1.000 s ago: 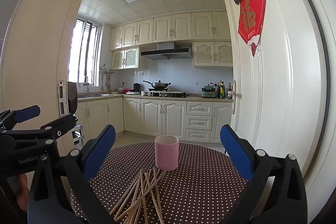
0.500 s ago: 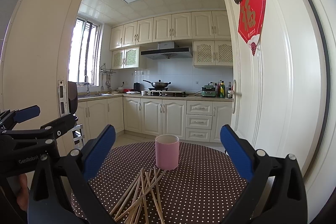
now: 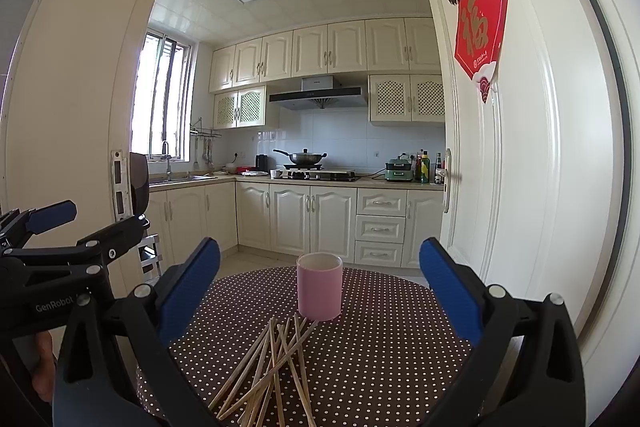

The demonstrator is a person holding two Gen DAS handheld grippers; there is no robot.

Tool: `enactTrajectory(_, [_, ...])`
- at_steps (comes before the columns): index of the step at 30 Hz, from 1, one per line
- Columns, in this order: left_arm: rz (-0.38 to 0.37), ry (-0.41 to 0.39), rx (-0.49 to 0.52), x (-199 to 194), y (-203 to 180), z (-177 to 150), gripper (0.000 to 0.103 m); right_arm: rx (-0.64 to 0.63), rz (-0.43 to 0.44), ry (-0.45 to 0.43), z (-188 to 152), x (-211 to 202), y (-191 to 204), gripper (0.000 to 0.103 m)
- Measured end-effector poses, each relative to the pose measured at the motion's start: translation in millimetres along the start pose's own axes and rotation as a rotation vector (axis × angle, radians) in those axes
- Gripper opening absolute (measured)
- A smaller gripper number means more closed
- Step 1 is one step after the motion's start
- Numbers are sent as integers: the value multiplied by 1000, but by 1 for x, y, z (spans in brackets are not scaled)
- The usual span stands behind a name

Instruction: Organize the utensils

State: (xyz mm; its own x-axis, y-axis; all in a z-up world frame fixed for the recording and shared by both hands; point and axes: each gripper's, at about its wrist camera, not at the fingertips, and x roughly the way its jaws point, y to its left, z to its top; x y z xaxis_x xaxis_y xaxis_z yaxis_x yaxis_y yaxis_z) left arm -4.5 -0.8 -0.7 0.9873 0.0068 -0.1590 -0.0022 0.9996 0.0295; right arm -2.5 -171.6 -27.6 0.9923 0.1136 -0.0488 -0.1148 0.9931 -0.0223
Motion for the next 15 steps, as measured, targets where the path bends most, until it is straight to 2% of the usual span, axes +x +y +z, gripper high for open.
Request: enactTrajectory(15, [2,-1,-2,1,1,-2,97,-4,-1,0,0,0,2,96])
